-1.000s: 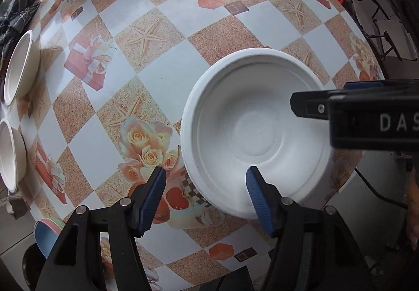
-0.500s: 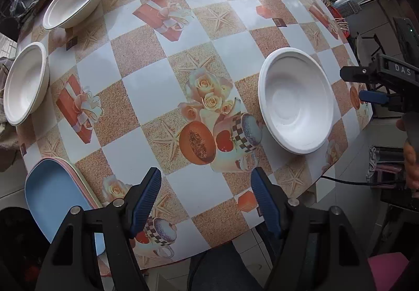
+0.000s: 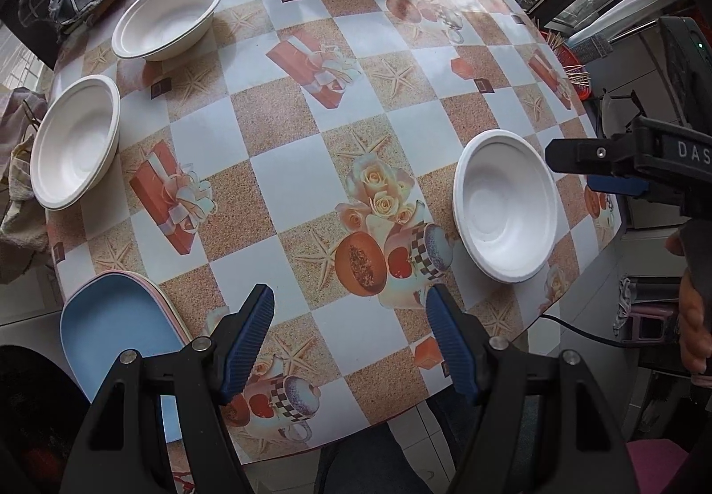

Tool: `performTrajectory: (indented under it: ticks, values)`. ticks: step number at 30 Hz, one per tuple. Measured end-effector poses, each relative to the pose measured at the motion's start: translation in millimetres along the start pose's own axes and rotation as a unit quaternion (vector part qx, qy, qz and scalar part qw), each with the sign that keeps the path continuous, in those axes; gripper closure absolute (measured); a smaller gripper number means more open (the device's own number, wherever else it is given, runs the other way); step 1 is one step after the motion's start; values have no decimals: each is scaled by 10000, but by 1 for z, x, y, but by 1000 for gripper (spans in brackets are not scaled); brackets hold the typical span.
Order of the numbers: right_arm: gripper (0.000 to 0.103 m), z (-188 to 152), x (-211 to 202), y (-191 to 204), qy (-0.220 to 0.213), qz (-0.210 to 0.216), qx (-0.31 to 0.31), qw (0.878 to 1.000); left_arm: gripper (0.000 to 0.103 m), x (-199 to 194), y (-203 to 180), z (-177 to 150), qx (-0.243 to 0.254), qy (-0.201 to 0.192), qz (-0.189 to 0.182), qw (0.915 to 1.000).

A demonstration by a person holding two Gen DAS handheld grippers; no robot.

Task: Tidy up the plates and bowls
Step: 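Move both tools toward another white bowl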

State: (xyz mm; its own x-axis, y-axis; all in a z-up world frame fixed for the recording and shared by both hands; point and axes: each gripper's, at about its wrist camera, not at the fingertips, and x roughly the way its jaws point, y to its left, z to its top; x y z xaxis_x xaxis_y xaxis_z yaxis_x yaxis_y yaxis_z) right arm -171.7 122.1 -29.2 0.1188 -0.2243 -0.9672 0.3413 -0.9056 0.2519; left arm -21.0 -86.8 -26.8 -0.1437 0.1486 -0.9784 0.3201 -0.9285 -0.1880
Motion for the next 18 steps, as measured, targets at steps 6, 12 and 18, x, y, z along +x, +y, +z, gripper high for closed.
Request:
performTrajectory:
  ticks: [6,12,18]
  values:
    - [9,-1,6,25,107,21,-205,9997,28,-7,18,-1,-194,-98,-23,9998]
    - [9,1,10,52,193,15,-487,9986,28,-18,38,3,-398,-247,20,9989]
    - [9,7,15,85,274,34,-788,9965,28,-36,70,19,-641,-532,159,9964]
